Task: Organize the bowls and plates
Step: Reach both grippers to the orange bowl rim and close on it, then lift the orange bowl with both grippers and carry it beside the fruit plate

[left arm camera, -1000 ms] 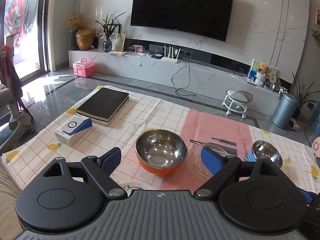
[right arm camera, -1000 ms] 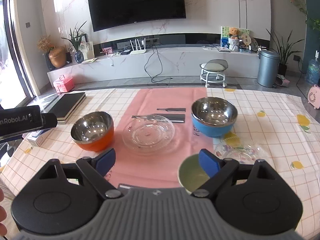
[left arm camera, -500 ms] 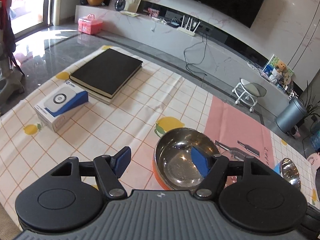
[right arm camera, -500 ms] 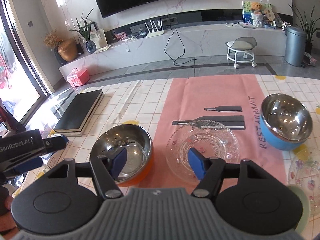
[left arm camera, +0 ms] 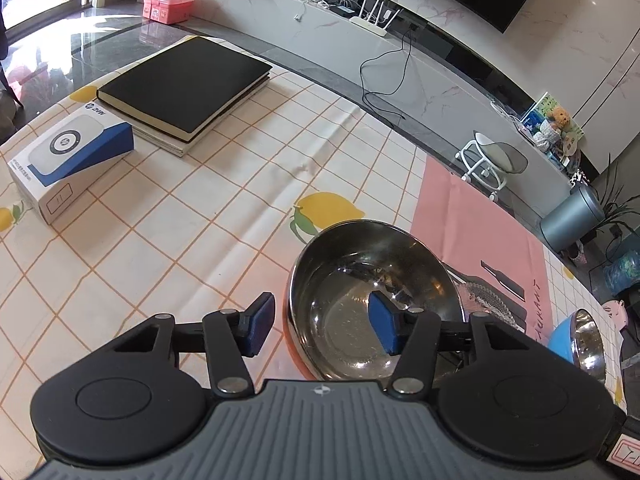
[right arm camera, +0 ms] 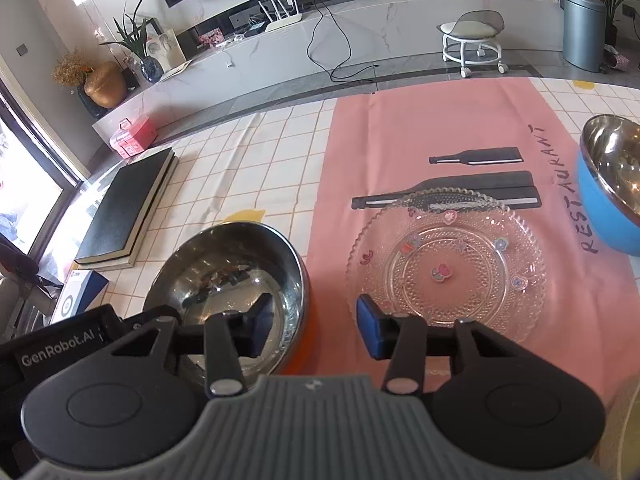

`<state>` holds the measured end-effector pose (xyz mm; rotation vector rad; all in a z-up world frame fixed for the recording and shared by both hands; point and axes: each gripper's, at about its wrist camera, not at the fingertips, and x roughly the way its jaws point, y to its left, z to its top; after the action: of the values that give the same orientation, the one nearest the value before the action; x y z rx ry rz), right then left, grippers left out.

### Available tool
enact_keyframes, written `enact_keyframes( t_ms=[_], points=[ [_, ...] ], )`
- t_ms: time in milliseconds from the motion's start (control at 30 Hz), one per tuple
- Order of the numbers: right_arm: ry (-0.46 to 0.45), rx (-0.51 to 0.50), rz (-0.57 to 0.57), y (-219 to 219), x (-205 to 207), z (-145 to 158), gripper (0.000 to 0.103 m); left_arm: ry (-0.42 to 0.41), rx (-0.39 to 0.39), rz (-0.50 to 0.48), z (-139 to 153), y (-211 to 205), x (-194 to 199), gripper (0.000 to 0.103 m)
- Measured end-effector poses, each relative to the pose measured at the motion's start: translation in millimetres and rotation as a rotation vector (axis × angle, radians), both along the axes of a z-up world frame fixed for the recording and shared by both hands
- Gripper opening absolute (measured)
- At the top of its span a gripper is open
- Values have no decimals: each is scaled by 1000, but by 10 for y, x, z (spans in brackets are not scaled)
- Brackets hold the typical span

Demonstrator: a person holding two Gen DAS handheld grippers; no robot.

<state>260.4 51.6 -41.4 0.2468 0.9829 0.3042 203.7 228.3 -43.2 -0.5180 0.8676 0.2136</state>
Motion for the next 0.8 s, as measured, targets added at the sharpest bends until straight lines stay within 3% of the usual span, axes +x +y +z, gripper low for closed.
enact_keyframes(
  t_ms=[100,233,400,800],
  points=[
    [19,26,-10,-11,11,-31,25,5,15,-7,-26,-37,14,49],
    [35,50,-9,-24,12,-63,12,17,42,10,-57,-56,20,34],
    [0,-20,20,63,-20,-13,10,46,114,14,-54,-103,33,10],
    [-45,-79,45,118,-146,87,9,97,156,35,-39,-172,-20,7]
  ],
)
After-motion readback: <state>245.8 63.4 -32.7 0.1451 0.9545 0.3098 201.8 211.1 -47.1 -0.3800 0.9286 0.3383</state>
